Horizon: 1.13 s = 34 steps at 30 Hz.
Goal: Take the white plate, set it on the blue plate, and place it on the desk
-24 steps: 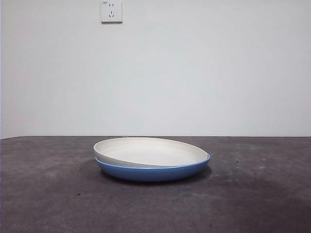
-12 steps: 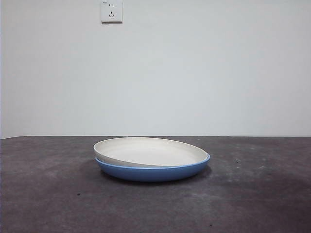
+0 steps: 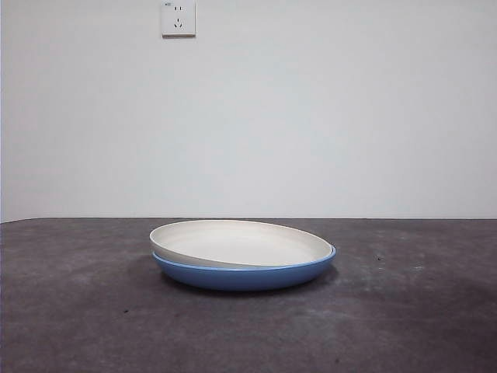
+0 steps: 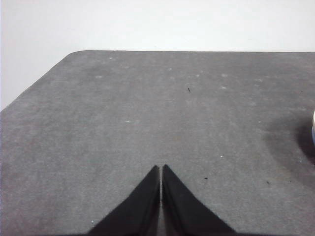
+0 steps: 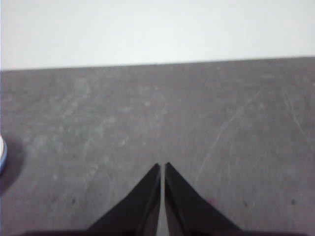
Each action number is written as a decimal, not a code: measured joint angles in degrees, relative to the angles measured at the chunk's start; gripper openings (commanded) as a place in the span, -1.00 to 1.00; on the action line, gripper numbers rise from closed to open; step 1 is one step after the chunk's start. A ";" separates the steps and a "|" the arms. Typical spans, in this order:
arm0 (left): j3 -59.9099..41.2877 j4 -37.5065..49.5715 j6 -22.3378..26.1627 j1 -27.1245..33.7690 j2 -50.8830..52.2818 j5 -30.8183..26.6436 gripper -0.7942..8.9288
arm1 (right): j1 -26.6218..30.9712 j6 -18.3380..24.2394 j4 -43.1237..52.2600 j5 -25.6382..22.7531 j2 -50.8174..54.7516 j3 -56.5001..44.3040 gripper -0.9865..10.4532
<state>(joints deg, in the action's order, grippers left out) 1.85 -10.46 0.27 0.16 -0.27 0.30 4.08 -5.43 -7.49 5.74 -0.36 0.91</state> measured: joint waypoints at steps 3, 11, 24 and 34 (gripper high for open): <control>0.02 0.00 -0.02 0.00 0.00 0.00 -0.82 | 0.00 0.00 -2.05 -0.22 -0.04 0.07 -0.81; 0.00 0.00 -0.02 0.00 0.00 0.00 -0.82 | 0.00 0.00 -1.92 -0.15 0.00 0.04 -0.81; 0.00 0.00 -0.17 0.00 0.00 0.00 -0.82 | 0.00 0.00 -1.92 -0.15 0.00 0.04 -0.81; 0.00 0.00 -0.17 0.00 0.00 0.00 -0.82 | 0.00 0.00 -1.90 -0.15 0.00 0.04 -0.81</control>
<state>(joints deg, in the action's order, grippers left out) 1.85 -10.46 0.10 0.16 -0.27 0.30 4.08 -5.43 -9.39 5.58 -0.36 0.95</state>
